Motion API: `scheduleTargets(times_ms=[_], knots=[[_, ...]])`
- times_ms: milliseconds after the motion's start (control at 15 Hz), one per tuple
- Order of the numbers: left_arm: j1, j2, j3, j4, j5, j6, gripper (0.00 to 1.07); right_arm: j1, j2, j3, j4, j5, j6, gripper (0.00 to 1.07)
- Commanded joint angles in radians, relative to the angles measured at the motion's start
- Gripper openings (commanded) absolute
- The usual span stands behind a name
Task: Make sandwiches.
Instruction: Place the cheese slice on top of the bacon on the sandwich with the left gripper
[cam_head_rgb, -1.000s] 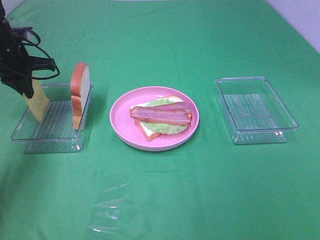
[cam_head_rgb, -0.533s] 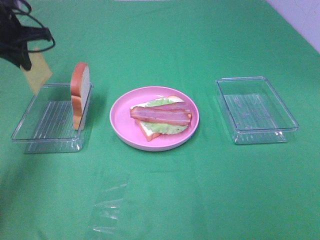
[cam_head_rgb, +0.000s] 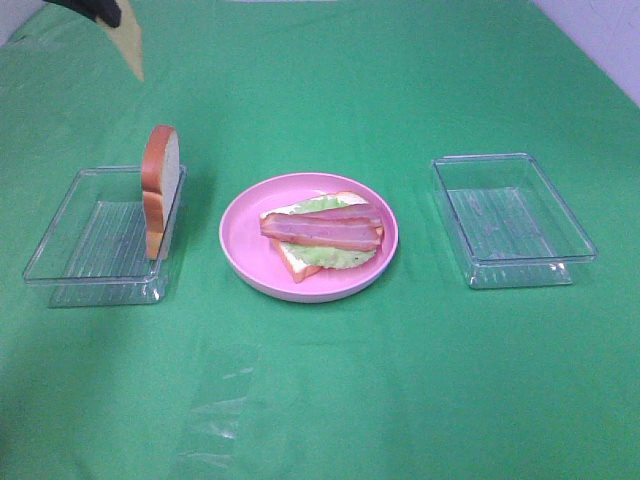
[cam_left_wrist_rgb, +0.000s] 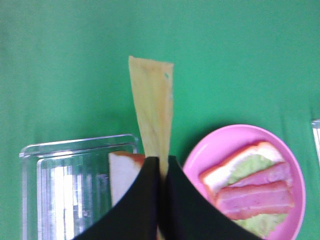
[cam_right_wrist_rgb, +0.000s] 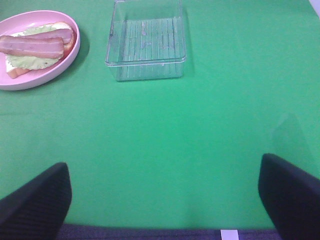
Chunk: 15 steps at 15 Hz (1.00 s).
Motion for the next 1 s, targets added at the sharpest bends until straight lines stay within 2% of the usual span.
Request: scheduleTargets(times_ms=[67,333,400,600,1000], knots=[[-0.075,0.026,-0.004,-0.098,-0.014,0.009,0.00,-0.001,-0.033,0.004,0.001,-0.005,-0.014,0.96],[-0.228,0.101,-0.002,-0.351,-0.028,0.163,0.00,-0.001,-0.033,0.004,0.001,-0.005,-0.012,0.96],[-0.254,0.121,-0.002,-0.379,-0.025,0.179,0.00,-0.001,-0.033,0.004,0.001,-0.005,-0.012,0.96],[-0.306,0.187,-0.002,-0.409,-0.007,0.186,0.00,-0.001,-0.033,0.004,0.001,-0.005,-0.012,0.96],[-0.309,0.350,-0.002,-0.379,0.034,0.189,0.00,-0.001,-0.033,0.004,0.001,-0.005,-0.011,0.96]])
